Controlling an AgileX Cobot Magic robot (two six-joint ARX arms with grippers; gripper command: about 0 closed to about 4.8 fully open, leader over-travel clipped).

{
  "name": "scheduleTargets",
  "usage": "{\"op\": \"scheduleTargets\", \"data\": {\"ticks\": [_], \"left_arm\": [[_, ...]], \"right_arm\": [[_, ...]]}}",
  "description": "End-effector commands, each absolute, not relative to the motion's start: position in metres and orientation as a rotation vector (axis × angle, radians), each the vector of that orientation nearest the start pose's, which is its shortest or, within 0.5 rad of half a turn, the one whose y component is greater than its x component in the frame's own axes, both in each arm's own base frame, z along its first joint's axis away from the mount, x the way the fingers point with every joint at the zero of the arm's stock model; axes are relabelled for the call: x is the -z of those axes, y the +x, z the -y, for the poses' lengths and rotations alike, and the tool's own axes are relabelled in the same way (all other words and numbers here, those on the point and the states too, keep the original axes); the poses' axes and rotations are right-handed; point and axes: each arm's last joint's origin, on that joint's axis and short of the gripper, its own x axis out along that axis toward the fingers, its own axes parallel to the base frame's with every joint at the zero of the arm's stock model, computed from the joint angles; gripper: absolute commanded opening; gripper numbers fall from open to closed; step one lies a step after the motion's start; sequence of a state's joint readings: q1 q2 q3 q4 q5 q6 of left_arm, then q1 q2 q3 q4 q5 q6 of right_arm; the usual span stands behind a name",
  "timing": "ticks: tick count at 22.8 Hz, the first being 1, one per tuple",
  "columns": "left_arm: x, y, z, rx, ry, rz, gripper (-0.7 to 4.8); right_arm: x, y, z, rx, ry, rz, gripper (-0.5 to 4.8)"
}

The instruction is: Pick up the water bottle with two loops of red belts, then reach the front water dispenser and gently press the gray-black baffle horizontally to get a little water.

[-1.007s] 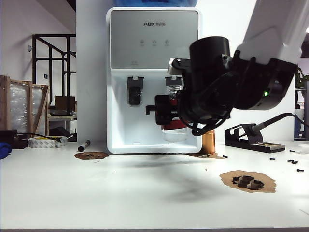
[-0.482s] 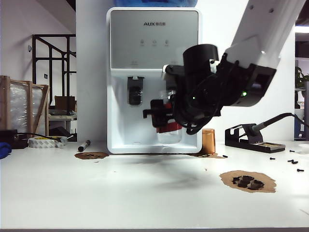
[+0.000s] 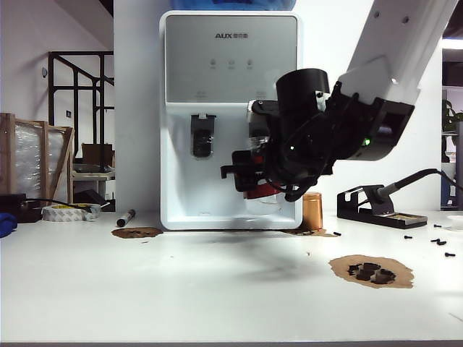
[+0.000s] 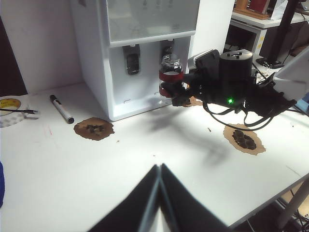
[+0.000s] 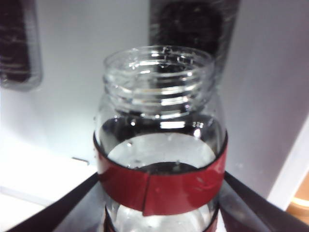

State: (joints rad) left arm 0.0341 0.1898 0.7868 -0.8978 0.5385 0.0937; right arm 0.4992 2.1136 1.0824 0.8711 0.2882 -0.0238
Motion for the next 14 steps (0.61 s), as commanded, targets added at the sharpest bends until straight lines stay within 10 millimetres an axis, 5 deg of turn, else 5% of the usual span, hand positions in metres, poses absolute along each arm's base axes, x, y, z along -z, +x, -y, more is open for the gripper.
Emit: {"op": "scheduleTargets", "data": {"ticks": [1,14], "left_arm": [[-0.3154,0.0186,0.0143,0.517,0.006,-0.257,-0.04],[-0.3167,0.019,0.0143,0.517,0.01,-0.244,-0.05]], "right_arm": [[-0.1453,0.3849,-0.1924,-0.191,-0.059,-0.087,-0.05],[-0.1483,0.388,-0.1915,-0.214,-0.055,-0.078,-0.05]]}}
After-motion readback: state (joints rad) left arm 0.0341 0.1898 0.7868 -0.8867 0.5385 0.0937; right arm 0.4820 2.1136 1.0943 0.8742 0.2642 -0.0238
